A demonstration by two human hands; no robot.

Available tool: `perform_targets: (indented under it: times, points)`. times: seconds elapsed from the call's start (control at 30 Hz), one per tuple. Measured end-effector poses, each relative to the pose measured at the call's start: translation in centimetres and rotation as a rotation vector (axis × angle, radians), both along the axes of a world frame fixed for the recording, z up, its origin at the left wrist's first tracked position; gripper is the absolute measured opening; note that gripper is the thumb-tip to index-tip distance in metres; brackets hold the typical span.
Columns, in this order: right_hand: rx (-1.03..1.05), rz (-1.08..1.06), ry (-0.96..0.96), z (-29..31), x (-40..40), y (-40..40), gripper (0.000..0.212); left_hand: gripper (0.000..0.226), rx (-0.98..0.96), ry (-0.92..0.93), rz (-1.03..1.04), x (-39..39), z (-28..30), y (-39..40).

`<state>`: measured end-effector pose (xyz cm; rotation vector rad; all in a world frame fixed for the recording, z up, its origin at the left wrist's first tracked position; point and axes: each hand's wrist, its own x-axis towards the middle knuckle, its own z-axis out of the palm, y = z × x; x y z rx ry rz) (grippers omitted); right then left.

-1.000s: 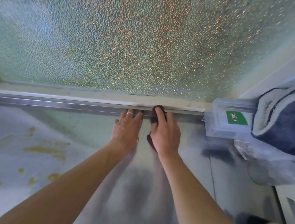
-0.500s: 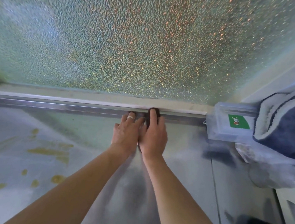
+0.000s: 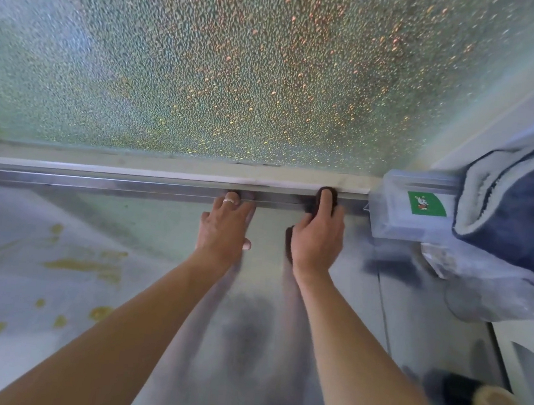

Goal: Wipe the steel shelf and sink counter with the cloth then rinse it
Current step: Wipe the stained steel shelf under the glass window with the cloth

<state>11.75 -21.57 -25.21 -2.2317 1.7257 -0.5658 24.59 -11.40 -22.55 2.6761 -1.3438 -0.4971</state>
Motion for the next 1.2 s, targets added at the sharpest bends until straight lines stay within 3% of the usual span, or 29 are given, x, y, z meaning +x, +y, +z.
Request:
perform_targets:
  times: [0.1,0.17,0.23,0.27,0.37,0.43,0.63,0.87,1.2]
  points:
    - [0.03,0.132,-0.027,0.1,3.1,3.0,0.051,0.064,-0.03,0.018,0.005,0.1,-0.1,0.1]
    - [0.073,0.202,-0.058,0.2,5.2,4.8,0.05,0.034,-0.141,0.047,0.042,-0.1,-0.3,0.3]
    - [0.105,0.192,-0.093,0.4,6.3,5.5,0.049,0.022,-0.195,0.038,0.077,-0.4,-0.5,0.6]
    - [0.092,0.204,-0.081,0.4,6.1,5.4,0.05,0.023,-0.169,0.008,0.085,-0.5,-0.7,0.8]
    - [-0.036,0.307,0.039,0.2,3.4,3.3,0.054,0.066,-0.031,-0.064,0.104,-0.2,-1.1,1.1]
    - [-0.101,0.26,0.073,0.0,1.0,1.0,0.053,0.078,-0.001,-0.078,0.125,0.2,-1.1,1.3]
    - [-0.037,0.068,-0.019,-0.3,0.0,0.0,0.052,0.081,0.002,-0.095,0.092,0.3,-1.3,1.4]
    - [0.03,0.223,-0.064,-0.1,4.5,4.2,0.053,0.083,0.003,-0.078,0.051,1.3,-0.7,1.9]
    - [0.039,0.281,-0.094,-0.4,9.2,8.1,0.052,0.092,0.03,-0.134,0.061,5.5,-0.2,5.6]
